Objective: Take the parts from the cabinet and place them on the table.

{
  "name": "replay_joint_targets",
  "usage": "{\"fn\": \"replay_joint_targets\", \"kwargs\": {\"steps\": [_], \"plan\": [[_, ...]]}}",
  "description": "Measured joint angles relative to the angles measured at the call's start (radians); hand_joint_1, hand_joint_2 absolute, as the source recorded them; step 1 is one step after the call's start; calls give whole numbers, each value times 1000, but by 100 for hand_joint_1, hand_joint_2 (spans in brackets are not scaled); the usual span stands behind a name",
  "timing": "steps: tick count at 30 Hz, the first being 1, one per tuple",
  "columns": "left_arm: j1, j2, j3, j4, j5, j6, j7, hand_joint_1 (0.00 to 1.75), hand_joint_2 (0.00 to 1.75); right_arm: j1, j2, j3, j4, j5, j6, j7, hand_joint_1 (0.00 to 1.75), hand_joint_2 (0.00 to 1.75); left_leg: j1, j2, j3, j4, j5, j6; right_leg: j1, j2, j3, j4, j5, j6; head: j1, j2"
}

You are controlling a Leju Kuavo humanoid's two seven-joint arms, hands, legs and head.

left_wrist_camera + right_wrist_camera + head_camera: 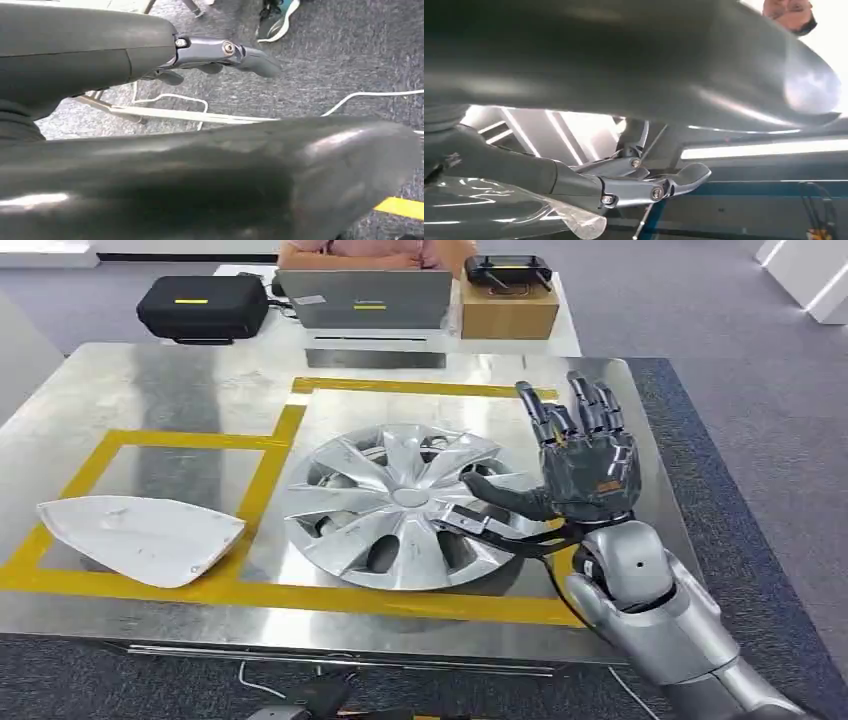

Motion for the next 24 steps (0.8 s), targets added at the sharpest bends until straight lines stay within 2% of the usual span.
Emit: {"fn": "replay_joint_targets", "kwargs": {"steps": [1, 2, 3, 4, 6, 7, 8, 9, 11, 12, 13, 14, 15, 16, 17, 18, 19, 20, 22, 23, 24], "plan": [[0, 0, 0, 0, 3, -12, 3, 0, 0, 0, 0, 0, 0, -4, 3, 0, 0, 0, 2, -2, 0, 4, -3, -8, -4, 1, 53, -104, 47, 2, -1, 0], [-1, 1, 0, 0, 5, -22, 8, 0, 0, 3, 0, 0, 1, -5, 6, 0, 0, 0, 2, -2, -3, 9, -6, -17, -6, 14, 77, -153, 34, 6, -1, 0], [-2, 3, 0, 0, 6, -25, 10, 0, 0, 6, 0, 1, 2, -6, 10, 0, 0, 0, -4, -4, -11, 17, -6, -24, -1, 20, 82, -154, 47, -5, 2, 0], [-1, 3, 0, 0, 6, -27, 10, 0, 0, 10, 0, 2, 2, -7, 12, -1, 0, 0, -5, -5, -14, 18, -2, -28, -2, 17, 78, -147, 49, -12, -3, 0], [1, 6, 0, 1, 7, -30, 11, 0, 0, 18, -1, 2, 3, -8, 12, -3, 0, 0, -2, -7, -15, 16, 3, -36, 4, 14, 73, -140, 51, -21, -3, 0], [1, 8, 0, 1, 7, -32, 11, 0, 0, 17, 0, 2, 3, -8, 12, -3, 0, 0, -1, -6, -19, 19, -3, -41, -3, 6, 69, -142, 56, -32, -4, 0], [0, 7, -1, 1, 8, -32, 11, 0, 0, 14, 0, 2, 3, -9, 13, -2, 0, 0, -3, 22, -24, 35, -27, -45, -2, 3, 67, -143, 60, -40, -8, 0], [-2, 7, -1, 1, 10, -33, 11, 0, 0, 15, 0, 2, 3, -9, 13, -3, 0, 0, -3, 45, -42, 86, -72, -50, -1, 0, 62, -143, 64, -49, -15, 0], [-4, 7, -2, 1, 11, -33, 11, 0, 0, 19, 0, 2, 3, -9, 13, -3, 0, 0, -1, 59, -100, 248, -165, -53, 4, -13, 48, -143, 72, -59, -16, 0], [-4, 7, -3, 1, 12, -32, 11, 0, 0, 20, 0, 2, 3, -9, 13, -3, 0, 0, -1, 60, -119, 315, -195, -53, 6, -18, 40, -142, 77, -60, -16, 0], [-4, 7, -4, 1, 12, -33, 11, 0, 0, 22, 0, 2, 3, -9, 13, -3, 0, 0, -1, 60, -116, 332, -197, -51, 8, -22, 33, -142, 83, -60, -16, 0], [-4, 7, -4, 1, 12, -33, 11, 0, 0, 22, 0, 2, 3, -9, 13, -3, 0, 0, -1, 60, -93, 307, -182, -48, 10, -26, 26, -142, 88, -60, -16, 0], [-4, 7, -5, 1, 12, -33, 11, 0, 0, 21, 0, 2, 3, -9, 13, -3, 0, 0, -3, 60, -28, 210, -142, -39, 14, -29, 19, -142, 96, -59, -16, 0], [-5, 7, -5, 1, 12, -33, 11, 0, 0, 21, 0, 2, 3, -9, 13, -3, 0, 0, -5, 60, 23, 132, -116, -31, 16, -30, 16, -142, 101, -58, -16, 0], [-6, 7, -5, 1, 12, -32, 11, 0, 0, 20, 0, 2, 3, -9, 13, -3, 0, 0, -11, 65, 84, 44, -95, -19, 16, -31, 14, -142, 106, -55, -15, 0], [-9, 8, -5, 1, 12, -33, 11, 0, 0, 21, 0, 1, 3, -9, 13, -3, 0, 0, -15, 77, 101, 2, -110, -13, 23, -35, 11, -140, 112, -49, -14, 0], [-11, 7, -5, 1, 12, -33, 11, 0, 0, 20, 0, 0, 3, -9, 13, -3, 0, 0, -18, 76, 95, 3, -99, -18, 18, -36, 10, -142, 118, -44, -14, 0], [-10, 7, -5, 1, 12, -32, 12, 0, 0, 20, 0, 1, 3, -10, 13, -3, 0, 0, -21, 73, 91, 5, -95, -17, 15, -41, 10, -144, 124, -37, -15, 0], [-8, 8, -5, 1, 12, -32, 11, 0, 0, 20, 0, 1, 3, -10, 13, -3, 0, 0, -23, 70, 84, -5, -72, -7, 14, -45, 10, -157, 144, -24, -16, 0], [-10, 6, -5, 1, 12, -32, 12, 0, 0, 22, 0, 0, 3, -10, 13, -3, 0, 0, -15, 74, 80, -16, -54, -4, 12, -36, -2, -151, 126, -20, -15, 0], [-11, 5, -5, 1, 12, -33, 11, 0, 0, 21, 0, -1, 3, -10, 13, -3, 0, 0, -13, 71, 66, -20, -40, 4, 13, -23, -24, -118, 71, -18, -10, 0]]}}
